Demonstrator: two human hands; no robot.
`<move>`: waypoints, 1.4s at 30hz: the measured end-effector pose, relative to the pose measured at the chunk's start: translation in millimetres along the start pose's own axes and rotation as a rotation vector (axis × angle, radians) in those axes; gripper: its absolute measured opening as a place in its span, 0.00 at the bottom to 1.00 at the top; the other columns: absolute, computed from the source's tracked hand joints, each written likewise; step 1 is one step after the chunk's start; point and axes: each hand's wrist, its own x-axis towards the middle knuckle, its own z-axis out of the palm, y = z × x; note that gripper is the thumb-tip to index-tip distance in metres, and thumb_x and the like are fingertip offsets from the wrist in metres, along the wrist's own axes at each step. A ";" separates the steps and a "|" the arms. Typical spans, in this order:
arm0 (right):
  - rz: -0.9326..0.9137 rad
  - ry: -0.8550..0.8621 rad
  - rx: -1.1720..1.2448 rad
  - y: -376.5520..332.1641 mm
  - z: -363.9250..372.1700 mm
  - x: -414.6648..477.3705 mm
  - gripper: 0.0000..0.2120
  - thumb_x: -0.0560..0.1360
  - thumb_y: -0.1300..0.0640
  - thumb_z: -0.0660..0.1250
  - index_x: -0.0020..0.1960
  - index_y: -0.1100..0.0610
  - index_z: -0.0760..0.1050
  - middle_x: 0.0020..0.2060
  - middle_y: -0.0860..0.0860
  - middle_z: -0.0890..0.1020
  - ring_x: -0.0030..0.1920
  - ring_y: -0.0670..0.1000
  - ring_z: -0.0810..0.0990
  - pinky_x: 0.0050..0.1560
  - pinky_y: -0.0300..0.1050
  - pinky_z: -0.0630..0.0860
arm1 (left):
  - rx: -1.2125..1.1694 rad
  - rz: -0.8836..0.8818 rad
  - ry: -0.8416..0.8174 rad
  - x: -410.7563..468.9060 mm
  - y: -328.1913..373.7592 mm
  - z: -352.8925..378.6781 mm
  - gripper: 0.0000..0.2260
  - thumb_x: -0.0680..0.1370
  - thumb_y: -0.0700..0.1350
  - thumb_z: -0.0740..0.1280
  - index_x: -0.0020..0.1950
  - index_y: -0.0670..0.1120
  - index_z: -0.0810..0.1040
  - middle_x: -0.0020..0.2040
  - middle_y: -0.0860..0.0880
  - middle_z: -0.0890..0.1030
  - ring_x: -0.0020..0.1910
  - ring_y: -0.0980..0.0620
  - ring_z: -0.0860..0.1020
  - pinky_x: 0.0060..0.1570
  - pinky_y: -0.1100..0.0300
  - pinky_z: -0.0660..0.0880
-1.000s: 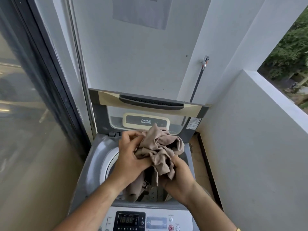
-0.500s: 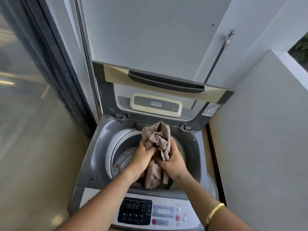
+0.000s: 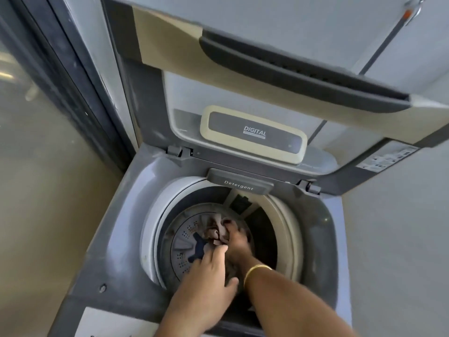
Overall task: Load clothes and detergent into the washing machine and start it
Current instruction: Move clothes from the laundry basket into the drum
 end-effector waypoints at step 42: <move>-0.155 0.283 0.137 284.1 -377.4 -46.0 0.16 0.85 0.60 0.63 0.72 0.59 0.76 0.67 0.59 0.79 0.61 0.58 0.81 0.64 0.55 0.80 | -0.234 0.093 0.173 184.5 316.6 289.9 0.09 0.88 0.41 0.69 0.68 0.44 0.81 0.62 0.49 0.82 0.65 0.44 0.81 0.61 0.52 0.76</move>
